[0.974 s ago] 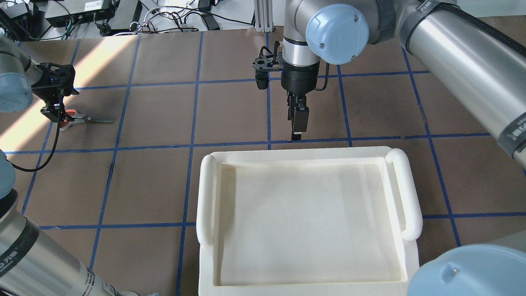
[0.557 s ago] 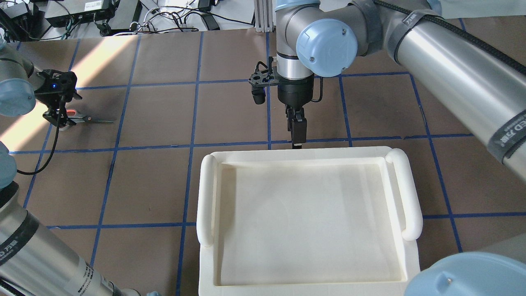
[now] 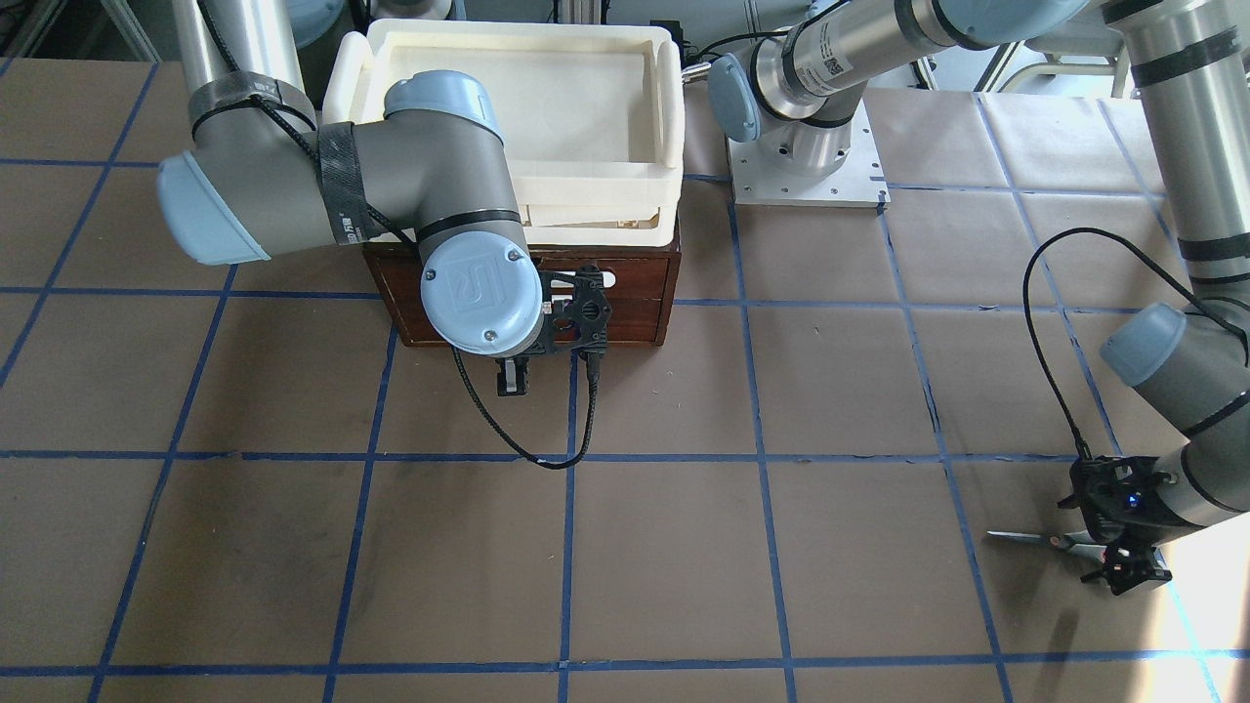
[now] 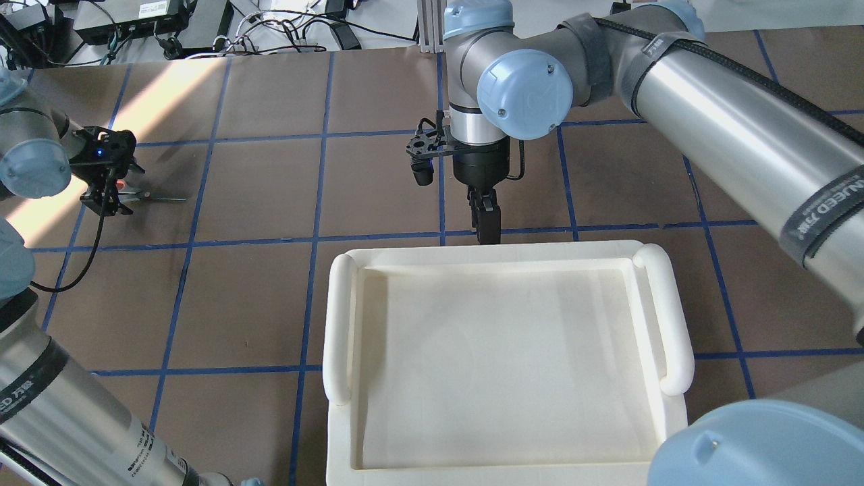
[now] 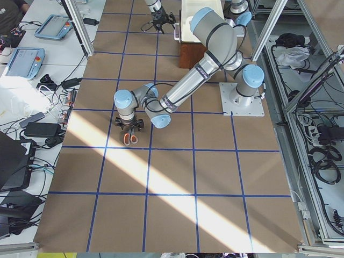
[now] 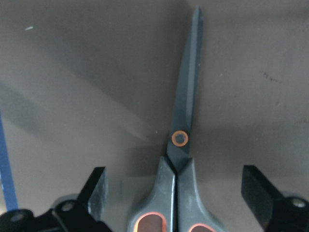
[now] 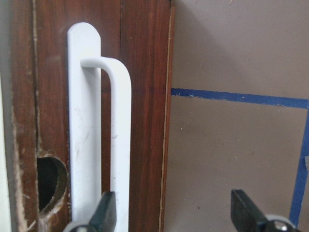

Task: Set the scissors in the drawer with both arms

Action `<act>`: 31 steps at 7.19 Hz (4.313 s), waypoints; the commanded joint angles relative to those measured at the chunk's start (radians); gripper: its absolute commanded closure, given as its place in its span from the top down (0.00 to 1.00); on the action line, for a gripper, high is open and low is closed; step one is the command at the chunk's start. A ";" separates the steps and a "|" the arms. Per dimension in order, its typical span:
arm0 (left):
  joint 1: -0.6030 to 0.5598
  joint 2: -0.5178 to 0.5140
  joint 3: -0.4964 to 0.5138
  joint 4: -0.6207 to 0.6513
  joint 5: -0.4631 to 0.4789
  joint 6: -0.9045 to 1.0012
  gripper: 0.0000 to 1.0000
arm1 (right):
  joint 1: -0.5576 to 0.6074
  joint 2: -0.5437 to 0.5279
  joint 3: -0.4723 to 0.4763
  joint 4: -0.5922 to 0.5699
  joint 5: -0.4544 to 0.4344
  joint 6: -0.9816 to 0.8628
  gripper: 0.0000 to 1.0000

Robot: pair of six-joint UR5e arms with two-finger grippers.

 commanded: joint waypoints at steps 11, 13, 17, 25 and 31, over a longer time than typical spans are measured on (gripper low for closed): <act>-0.003 0.030 0.000 0.013 0.029 0.074 0.00 | -0.007 0.061 -0.066 0.143 0.048 -0.017 0.87; -0.015 0.071 0.000 -0.026 0.030 0.074 0.00 | -0.004 0.059 -0.049 0.136 0.047 -0.018 0.85; -0.058 0.204 0.002 -0.173 0.024 0.052 0.00 | -0.001 0.059 -0.026 0.097 0.047 -0.015 0.61; -0.093 0.312 0.000 -0.313 0.029 0.049 0.00 | -0.018 0.110 -0.122 0.077 0.025 -0.029 0.43; -0.185 0.366 0.000 -0.365 0.030 0.008 0.00 | -0.055 0.206 -0.259 -0.070 0.007 -0.060 0.43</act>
